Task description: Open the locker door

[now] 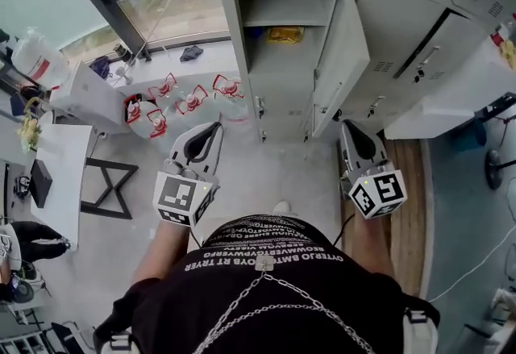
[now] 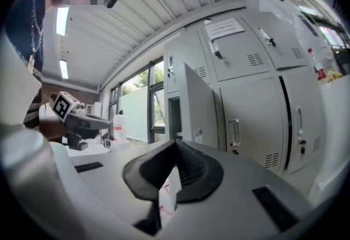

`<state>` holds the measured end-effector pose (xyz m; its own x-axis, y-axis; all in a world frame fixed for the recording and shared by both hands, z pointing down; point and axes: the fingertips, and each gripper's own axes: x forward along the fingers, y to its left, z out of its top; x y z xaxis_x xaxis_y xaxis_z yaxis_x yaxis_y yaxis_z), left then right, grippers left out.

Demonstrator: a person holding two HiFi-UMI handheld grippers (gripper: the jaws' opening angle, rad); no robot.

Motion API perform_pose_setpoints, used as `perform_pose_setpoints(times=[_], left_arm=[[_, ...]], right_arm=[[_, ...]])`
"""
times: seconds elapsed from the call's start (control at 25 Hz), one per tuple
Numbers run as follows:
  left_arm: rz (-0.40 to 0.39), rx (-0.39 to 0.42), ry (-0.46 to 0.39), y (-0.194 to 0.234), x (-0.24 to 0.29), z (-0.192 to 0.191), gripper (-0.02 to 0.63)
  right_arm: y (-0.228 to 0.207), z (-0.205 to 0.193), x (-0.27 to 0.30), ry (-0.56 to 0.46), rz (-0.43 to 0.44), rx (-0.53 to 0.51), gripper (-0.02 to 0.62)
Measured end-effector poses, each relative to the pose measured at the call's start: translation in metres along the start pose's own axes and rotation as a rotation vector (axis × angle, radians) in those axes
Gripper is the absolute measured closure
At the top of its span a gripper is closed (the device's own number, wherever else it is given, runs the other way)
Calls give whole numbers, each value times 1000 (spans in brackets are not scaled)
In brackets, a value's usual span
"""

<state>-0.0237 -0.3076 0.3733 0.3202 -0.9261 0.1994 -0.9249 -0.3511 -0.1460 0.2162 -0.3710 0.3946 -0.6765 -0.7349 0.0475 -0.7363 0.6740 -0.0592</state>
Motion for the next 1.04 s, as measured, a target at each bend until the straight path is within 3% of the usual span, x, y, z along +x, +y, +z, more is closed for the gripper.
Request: perform_pose_setpoints(times=[0.12,0.32,0.44,0.56,0.72,1.04], left_arm=[[5,7,-37,0,-30,9,603],[-20,-4,-51,-7,-88,-2,603],[12,-28,-24,-5,-134,-35,603],[59,-102,33,0,-171,-80,603],[25,-154,27,-11,-205,-102,603],[-54,-100,-35,-46,-200,-78,603]], right_arm=[[34,-10,-18,52,20,-51,598],[87,-11,-36,72,5,-28,598],[128,-7,-50,70,25,-49,598],[170,-10,-65,101,44,-84,598],[216,-13,-89,147,54,-129,598],[221,-14,-121,175,37,-140,598]])
